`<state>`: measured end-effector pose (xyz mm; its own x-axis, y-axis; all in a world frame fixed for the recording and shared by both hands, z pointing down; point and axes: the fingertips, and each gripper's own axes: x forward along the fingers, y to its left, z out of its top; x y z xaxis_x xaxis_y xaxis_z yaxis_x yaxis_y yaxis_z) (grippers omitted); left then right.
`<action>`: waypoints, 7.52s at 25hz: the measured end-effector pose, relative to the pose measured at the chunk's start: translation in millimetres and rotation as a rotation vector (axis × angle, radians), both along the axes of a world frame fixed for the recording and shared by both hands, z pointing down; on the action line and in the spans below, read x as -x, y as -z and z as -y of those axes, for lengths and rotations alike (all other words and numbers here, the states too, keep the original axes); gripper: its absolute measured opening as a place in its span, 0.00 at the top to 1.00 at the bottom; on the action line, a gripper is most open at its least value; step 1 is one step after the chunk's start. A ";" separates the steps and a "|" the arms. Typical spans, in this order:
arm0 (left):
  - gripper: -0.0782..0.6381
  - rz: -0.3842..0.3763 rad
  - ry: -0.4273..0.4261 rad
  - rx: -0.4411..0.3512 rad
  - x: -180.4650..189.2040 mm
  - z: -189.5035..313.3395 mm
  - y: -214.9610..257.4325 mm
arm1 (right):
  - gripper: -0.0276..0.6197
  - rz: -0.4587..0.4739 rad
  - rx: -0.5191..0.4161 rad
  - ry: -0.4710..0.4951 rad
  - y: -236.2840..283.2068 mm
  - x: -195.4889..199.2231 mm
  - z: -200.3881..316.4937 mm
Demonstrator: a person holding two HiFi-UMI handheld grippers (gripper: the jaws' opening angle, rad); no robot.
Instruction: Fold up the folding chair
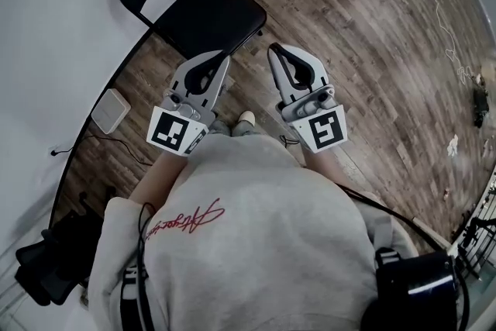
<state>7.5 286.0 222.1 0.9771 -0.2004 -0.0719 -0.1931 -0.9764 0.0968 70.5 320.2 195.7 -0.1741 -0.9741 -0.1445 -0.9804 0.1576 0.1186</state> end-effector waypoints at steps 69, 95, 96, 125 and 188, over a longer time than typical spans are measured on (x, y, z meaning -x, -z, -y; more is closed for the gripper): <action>0.36 0.124 -0.093 1.590 -1.2 102.7 -563.5 | 0.61 -0.384 0.483 0.148 -365.3 -173.7 472.7; 0.55 -0.157 -0.245 1.653 -5.5 143.8 -485.9 | 0.81 -0.070 0.655 0.010 -384.1 -192.9 572.6; 0.55 -0.166 -0.242 1.673 -4.7 143.9 -483.9 | 0.81 -0.062 0.657 0.010 -384.0 -192.3 573.7; 0.66 -0.899 0.415 2.118 91.7 397.2 -346.4 | 0.86 -0.224 0.718 0.684 -292.9 -139.6 630.4; 0.42 -0.976 0.016 1.690 150.9 469.3 -297.1 | 0.69 -0.141 0.459 0.790 -256.7 -123.6 650.9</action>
